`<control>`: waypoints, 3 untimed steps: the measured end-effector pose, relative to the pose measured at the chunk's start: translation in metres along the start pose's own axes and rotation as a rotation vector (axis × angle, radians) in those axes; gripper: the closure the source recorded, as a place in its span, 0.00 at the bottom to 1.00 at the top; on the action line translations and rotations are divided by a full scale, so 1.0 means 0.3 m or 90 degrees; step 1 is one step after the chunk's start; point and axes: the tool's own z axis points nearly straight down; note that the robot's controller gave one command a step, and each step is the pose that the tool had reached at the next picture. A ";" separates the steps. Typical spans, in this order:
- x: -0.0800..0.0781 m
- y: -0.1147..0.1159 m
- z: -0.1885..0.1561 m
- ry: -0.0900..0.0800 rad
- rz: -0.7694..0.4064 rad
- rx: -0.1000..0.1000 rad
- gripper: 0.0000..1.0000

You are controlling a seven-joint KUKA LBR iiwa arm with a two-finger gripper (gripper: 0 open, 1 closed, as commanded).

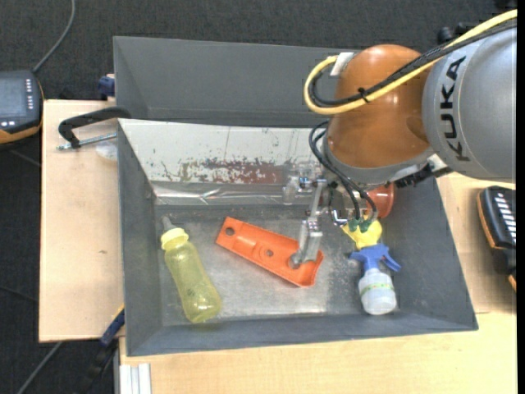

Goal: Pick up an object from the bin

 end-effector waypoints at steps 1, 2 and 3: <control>-0.005 -0.001 -0.015 -0.006 0.001 -0.001 0.00; -0.002 0.012 0.037 -0.008 -0.039 0.000 0.00; -0.029 -0.006 0.260 -0.009 -0.218 0.001 0.00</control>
Offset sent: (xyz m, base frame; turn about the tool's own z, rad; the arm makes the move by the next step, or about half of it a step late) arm -0.0135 0.0249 -0.1035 -0.3703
